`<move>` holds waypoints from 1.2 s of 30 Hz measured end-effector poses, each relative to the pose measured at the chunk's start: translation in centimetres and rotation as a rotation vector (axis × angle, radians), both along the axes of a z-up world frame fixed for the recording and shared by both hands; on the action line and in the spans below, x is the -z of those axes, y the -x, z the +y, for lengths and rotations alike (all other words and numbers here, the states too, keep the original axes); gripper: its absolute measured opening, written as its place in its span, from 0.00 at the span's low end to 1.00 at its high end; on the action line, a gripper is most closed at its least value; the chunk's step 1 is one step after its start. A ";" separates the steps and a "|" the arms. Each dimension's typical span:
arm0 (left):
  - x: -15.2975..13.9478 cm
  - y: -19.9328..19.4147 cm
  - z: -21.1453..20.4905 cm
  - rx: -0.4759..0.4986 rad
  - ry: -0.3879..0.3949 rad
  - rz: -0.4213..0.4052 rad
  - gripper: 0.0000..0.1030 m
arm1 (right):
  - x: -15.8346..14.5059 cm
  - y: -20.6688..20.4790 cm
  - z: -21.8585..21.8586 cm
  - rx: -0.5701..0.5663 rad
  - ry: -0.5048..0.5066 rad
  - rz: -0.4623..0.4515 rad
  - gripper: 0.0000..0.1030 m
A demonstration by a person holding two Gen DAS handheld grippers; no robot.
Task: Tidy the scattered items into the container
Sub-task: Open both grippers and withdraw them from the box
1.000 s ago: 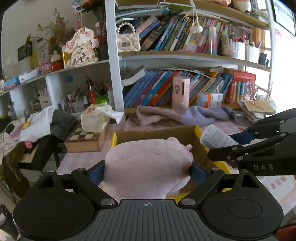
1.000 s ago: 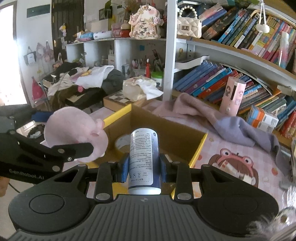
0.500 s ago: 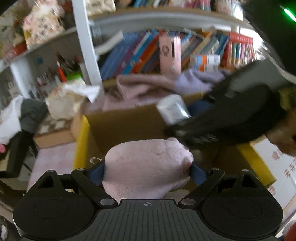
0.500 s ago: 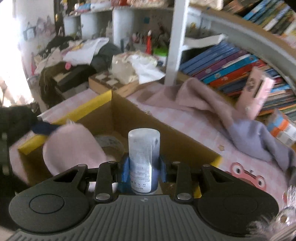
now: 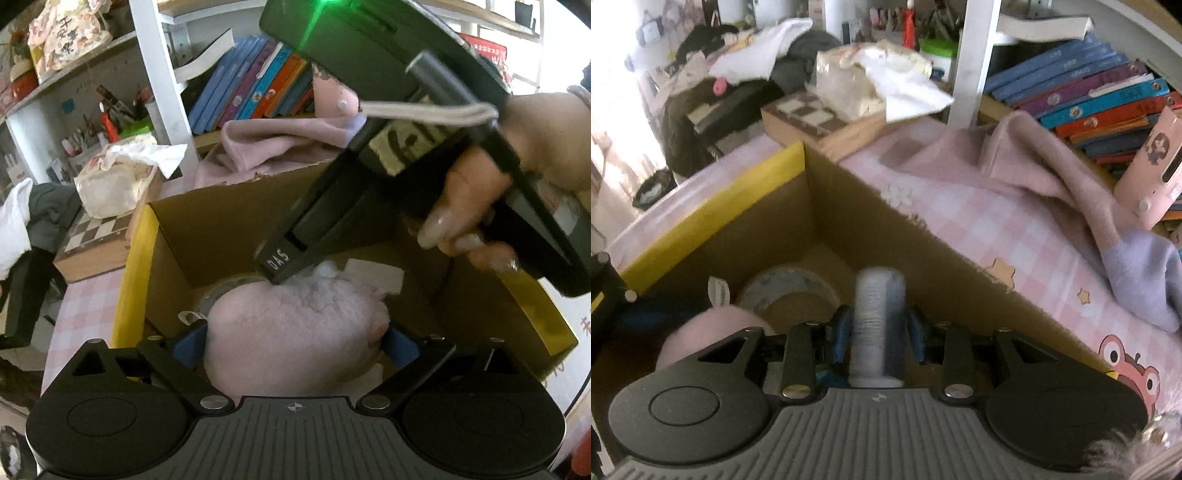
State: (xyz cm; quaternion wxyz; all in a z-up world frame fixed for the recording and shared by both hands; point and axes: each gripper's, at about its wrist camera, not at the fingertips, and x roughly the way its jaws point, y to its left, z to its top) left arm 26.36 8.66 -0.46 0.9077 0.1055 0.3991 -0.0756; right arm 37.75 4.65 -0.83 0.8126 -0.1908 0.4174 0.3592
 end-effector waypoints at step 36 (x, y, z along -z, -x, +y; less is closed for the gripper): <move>-7.7 17.1 -2.4 -0.045 0.171 -0.273 0.97 | -10.0 24.2 -18.0 0.352 -0.276 -0.448 0.51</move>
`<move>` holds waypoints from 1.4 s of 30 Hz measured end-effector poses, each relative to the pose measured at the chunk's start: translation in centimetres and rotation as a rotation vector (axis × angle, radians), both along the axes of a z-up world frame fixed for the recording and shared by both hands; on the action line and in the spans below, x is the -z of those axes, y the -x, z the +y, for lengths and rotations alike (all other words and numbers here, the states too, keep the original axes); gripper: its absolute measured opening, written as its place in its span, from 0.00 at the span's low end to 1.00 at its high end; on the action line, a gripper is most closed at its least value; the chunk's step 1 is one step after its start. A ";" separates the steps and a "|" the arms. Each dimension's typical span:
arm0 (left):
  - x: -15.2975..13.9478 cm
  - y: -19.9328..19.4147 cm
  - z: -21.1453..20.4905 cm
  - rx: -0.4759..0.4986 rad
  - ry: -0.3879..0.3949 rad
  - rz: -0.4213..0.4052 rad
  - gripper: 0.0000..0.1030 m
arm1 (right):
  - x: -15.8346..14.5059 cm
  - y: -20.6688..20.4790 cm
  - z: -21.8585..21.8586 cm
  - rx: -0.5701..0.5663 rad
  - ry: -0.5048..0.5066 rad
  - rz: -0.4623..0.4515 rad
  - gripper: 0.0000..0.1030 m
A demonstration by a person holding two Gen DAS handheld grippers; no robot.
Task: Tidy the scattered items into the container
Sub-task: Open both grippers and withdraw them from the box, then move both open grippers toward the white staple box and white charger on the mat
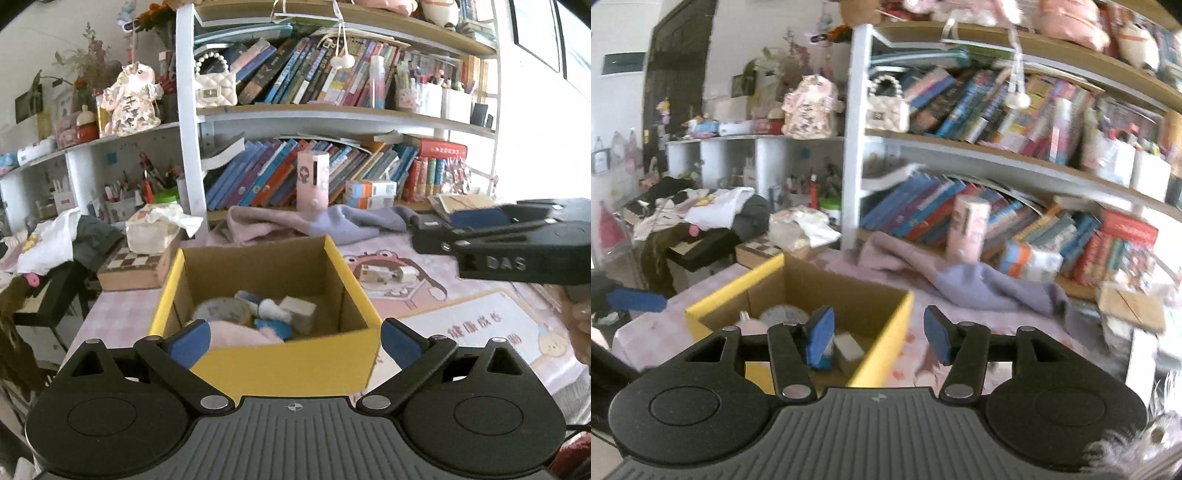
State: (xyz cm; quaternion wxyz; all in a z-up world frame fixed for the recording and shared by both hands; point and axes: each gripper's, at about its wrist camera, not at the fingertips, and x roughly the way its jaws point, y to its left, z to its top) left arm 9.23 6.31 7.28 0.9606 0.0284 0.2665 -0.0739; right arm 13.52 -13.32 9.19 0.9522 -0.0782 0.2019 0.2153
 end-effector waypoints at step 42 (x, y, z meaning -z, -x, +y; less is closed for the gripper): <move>3.7 -1.5 -10.8 0.357 -0.036 0.096 0.97 | 5.7 5.7 -8.9 0.363 0.165 0.169 0.74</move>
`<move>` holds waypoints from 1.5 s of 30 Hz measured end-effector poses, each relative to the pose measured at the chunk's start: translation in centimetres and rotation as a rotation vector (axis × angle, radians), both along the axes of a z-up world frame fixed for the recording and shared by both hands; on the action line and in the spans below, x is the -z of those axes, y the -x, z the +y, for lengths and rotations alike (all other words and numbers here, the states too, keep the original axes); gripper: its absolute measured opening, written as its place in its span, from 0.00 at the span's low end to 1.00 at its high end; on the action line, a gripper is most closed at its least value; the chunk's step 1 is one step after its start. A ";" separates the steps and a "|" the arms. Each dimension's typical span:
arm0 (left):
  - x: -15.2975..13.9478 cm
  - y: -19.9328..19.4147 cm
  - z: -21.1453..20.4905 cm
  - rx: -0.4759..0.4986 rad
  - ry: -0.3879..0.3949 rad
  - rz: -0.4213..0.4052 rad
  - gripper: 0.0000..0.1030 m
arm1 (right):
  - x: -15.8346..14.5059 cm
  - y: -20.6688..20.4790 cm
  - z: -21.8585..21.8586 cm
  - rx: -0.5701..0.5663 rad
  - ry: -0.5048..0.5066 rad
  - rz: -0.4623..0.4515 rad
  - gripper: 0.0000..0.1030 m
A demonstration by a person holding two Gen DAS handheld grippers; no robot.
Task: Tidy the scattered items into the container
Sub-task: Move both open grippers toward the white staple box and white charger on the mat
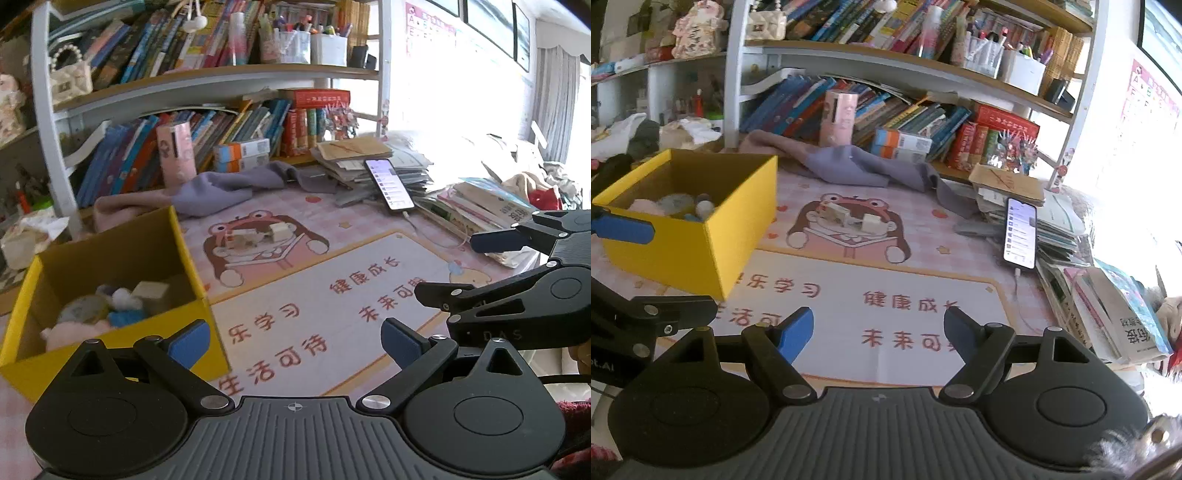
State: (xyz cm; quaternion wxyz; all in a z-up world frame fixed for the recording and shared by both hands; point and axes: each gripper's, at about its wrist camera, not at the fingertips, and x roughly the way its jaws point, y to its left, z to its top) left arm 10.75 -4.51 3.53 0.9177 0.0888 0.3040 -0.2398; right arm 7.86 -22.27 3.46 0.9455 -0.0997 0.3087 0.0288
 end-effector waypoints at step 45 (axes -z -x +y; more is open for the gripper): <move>3.6 -24.2 -11.9 -0.246 -0.215 0.093 0.97 | 6.3 -30.0 -8.1 -0.350 -0.005 0.056 0.72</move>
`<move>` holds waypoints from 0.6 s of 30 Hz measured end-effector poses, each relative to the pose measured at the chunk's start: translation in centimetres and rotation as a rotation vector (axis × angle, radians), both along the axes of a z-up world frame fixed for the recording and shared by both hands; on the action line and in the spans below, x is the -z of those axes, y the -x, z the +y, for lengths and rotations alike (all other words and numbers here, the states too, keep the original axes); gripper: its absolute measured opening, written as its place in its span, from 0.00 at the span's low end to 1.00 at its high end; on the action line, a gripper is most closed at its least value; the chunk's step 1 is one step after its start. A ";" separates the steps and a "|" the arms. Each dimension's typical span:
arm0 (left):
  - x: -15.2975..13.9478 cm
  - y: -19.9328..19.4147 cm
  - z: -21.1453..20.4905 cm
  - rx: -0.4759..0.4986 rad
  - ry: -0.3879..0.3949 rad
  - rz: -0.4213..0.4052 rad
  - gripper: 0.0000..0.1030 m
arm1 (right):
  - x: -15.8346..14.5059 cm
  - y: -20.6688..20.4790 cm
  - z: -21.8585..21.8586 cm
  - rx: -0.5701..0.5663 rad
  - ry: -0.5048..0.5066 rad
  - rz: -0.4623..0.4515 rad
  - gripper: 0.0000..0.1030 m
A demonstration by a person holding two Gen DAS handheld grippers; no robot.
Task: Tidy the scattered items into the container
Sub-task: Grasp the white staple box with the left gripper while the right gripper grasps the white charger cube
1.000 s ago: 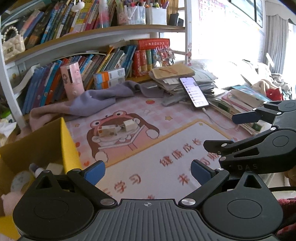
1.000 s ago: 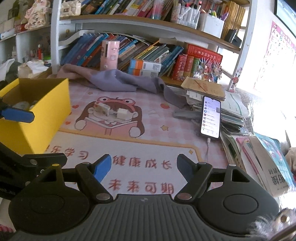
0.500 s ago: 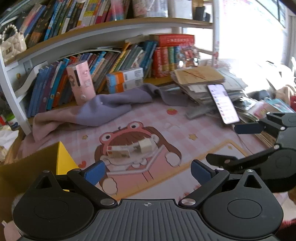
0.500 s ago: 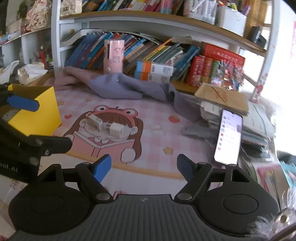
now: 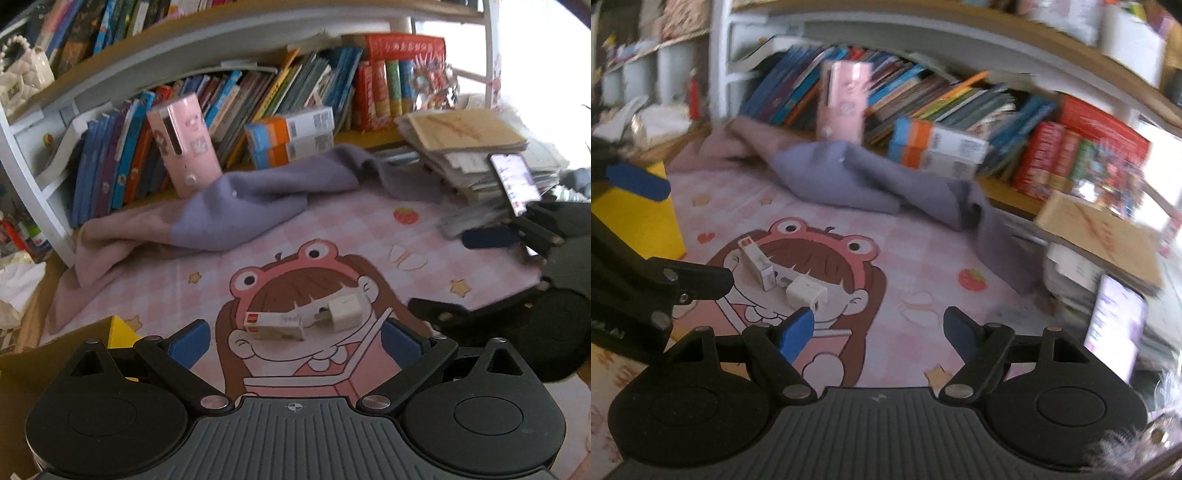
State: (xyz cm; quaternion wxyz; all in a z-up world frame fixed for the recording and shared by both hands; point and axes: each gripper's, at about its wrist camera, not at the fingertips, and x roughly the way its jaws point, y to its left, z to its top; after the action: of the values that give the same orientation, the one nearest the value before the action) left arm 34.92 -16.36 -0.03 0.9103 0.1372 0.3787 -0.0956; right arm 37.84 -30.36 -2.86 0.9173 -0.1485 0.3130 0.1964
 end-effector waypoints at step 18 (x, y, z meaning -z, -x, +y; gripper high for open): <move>1.8 -3.2 0.0 -0.075 0.050 0.079 0.97 | 5.2 -4.2 3.7 -0.224 -0.035 0.061 0.35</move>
State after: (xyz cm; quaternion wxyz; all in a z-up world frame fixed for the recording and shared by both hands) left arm 38.12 -16.40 -1.80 0.9007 0.0960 0.4169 -0.0763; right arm 42.07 -26.67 -8.09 0.8822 -0.1602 0.3185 0.3076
